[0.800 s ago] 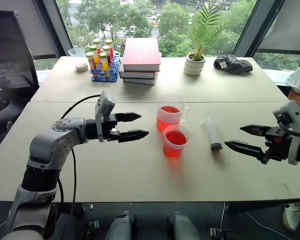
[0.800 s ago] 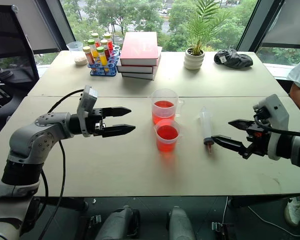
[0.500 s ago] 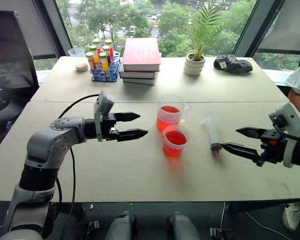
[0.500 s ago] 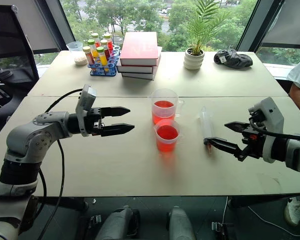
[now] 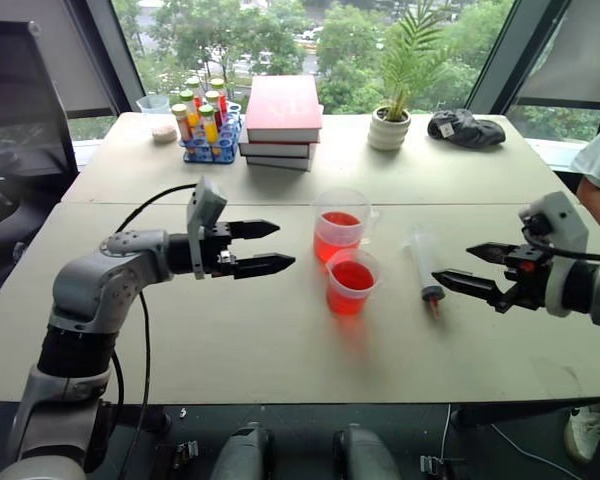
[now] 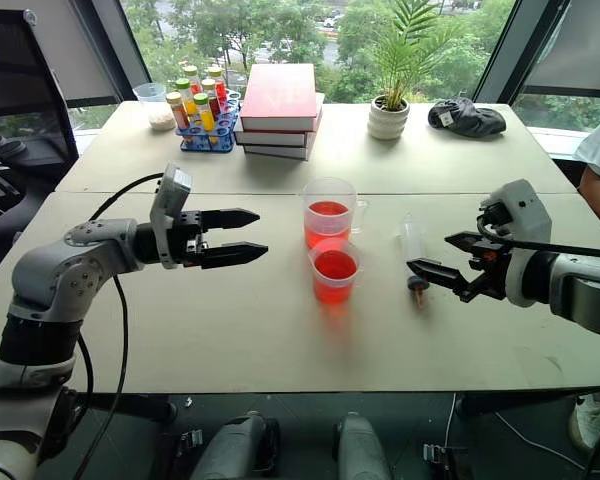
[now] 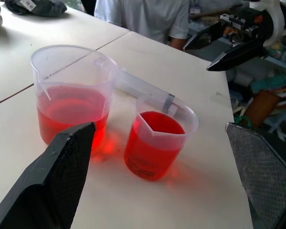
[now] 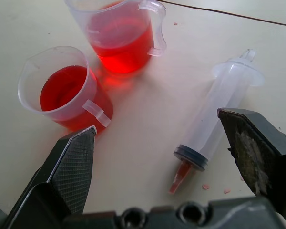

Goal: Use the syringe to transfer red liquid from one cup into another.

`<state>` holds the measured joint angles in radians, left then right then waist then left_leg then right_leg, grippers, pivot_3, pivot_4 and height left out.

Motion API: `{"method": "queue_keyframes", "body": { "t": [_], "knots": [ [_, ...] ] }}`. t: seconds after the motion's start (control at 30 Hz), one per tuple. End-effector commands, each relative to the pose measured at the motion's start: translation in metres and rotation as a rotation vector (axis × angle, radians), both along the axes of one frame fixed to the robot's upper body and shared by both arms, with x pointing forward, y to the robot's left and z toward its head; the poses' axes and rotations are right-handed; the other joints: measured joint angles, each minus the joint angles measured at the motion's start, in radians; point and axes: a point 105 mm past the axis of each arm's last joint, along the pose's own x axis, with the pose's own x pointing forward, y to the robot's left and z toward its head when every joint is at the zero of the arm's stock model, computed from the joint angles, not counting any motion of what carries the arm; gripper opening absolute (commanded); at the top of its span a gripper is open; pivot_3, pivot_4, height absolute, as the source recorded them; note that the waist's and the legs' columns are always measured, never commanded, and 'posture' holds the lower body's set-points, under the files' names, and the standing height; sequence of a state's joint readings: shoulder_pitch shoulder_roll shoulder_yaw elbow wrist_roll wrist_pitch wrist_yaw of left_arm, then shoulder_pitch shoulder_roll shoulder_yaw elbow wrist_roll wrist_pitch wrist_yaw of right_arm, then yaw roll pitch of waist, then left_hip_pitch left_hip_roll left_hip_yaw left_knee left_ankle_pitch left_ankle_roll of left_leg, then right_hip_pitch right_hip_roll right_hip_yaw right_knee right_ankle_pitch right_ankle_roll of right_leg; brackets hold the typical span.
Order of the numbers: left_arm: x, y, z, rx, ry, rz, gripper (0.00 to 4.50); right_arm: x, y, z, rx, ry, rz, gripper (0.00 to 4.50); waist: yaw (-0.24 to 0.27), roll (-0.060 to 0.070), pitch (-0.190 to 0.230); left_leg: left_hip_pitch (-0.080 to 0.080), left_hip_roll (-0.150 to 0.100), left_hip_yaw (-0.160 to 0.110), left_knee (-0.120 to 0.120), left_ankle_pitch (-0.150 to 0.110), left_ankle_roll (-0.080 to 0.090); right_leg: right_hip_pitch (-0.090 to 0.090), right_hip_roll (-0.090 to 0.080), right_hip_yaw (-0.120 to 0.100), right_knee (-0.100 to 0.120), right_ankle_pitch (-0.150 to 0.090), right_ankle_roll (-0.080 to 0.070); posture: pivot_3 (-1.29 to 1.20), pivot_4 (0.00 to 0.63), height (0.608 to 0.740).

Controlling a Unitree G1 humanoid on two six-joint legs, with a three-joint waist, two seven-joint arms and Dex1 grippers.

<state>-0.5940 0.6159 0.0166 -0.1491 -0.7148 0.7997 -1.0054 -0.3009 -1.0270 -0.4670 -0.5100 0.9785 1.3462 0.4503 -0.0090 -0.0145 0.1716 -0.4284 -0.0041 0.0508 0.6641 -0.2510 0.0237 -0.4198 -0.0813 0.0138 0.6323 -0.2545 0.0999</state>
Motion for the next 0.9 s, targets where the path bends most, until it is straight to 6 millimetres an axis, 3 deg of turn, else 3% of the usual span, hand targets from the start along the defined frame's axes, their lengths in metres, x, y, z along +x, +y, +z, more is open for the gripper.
{"method": "queue_keyframes", "body": {
  "t": [0.03, 0.3, 0.67, 0.9],
  "knots": [
    [0.000, -0.003, 0.009, -0.010, -0.048, -0.012, 4.50, 0.011, -0.007, 0.003, 0.027, 0.004, -0.067, 4.47, -0.001, 0.000, 0.000, 0.000, 0.000, 0.000, 0.000, 0.000, 0.000, 0.000, 0.000, 0.000, 0.000, 0.000, 0.000, 0.00, 0.150, 0.740],
    [0.002, -0.006, 0.009, -0.015, -0.065, -0.008, 4.50, 0.038, -0.011, -0.002, 0.055, 0.088, -0.119, 4.47, -0.002, 0.000, 0.000, 0.000, 0.000, 0.000, -0.001, 0.000, 0.000, -0.001, 0.000, 0.000, 0.000, 0.000, 0.000, 0.00, 0.150, 0.740],
    [0.003, -0.012, 0.000, -0.030, -0.066, -0.009, 4.50, 0.105, -0.006, -0.047, 0.021, 0.299, -0.225, 4.47, -0.005, 0.000, 0.000, -0.001, 0.000, 0.002, -0.001, 0.000, 0.000, -0.003, 0.001, 0.000, 0.000, 0.001, 0.002, 0.00, 0.150, 0.740],
    [0.001, -0.013, -0.003, -0.046, -0.073, 0.015, 4.50, 0.133, 0.005, -0.074, -0.077, 0.340, -0.211, 4.47, -0.005, 0.000, 0.000, -0.002, -0.001, 0.002, -0.001, 0.000, 0.000, -0.003, 0.001, 0.000, 0.000, 0.002, 0.004, 0.00, 0.150, 0.740]
  ]
}}
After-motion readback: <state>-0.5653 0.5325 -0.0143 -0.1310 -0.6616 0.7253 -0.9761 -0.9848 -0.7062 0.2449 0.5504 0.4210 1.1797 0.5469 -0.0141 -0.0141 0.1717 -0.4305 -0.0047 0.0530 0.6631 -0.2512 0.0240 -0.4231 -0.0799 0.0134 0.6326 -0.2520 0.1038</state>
